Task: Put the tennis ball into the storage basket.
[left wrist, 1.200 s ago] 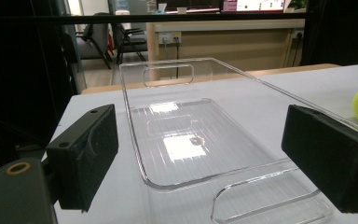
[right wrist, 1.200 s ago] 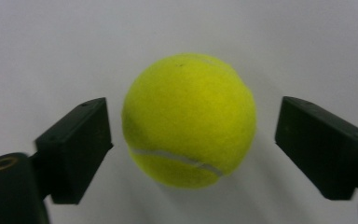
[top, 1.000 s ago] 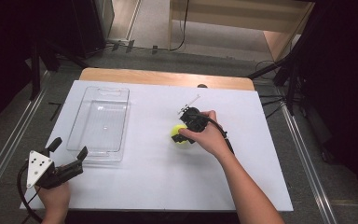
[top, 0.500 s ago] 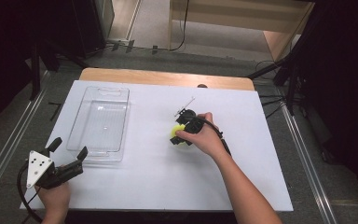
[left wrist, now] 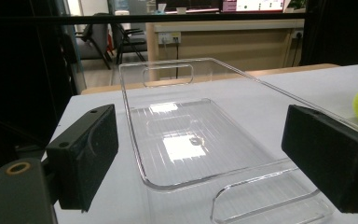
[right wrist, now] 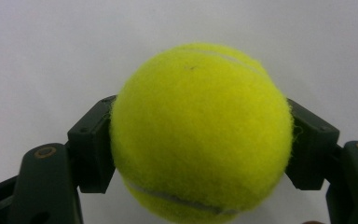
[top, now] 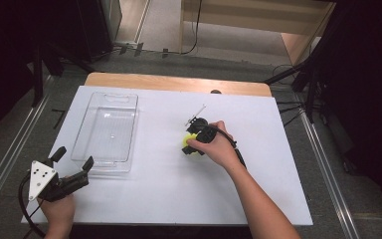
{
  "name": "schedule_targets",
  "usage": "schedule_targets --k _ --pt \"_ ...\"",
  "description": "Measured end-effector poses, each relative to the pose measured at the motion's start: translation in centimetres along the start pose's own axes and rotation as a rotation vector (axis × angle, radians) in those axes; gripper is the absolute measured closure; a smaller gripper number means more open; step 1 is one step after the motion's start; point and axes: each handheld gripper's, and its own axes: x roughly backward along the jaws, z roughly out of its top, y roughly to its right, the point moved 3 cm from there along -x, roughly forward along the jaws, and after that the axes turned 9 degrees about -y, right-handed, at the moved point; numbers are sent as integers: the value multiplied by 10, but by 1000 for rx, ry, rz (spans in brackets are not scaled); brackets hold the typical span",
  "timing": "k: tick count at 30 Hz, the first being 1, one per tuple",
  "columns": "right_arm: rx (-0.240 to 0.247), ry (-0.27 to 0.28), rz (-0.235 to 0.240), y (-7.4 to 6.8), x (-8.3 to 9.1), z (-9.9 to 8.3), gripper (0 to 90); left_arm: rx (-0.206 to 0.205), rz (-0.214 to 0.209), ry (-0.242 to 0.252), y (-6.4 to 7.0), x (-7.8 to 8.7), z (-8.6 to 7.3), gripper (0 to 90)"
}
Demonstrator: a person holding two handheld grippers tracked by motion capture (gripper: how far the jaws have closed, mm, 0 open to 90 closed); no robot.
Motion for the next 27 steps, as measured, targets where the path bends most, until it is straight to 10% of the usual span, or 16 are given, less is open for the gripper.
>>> schedule_targets --k 27 --pt "26 32 4 -6 24 8 235 2 0 1 0 0 0 113"
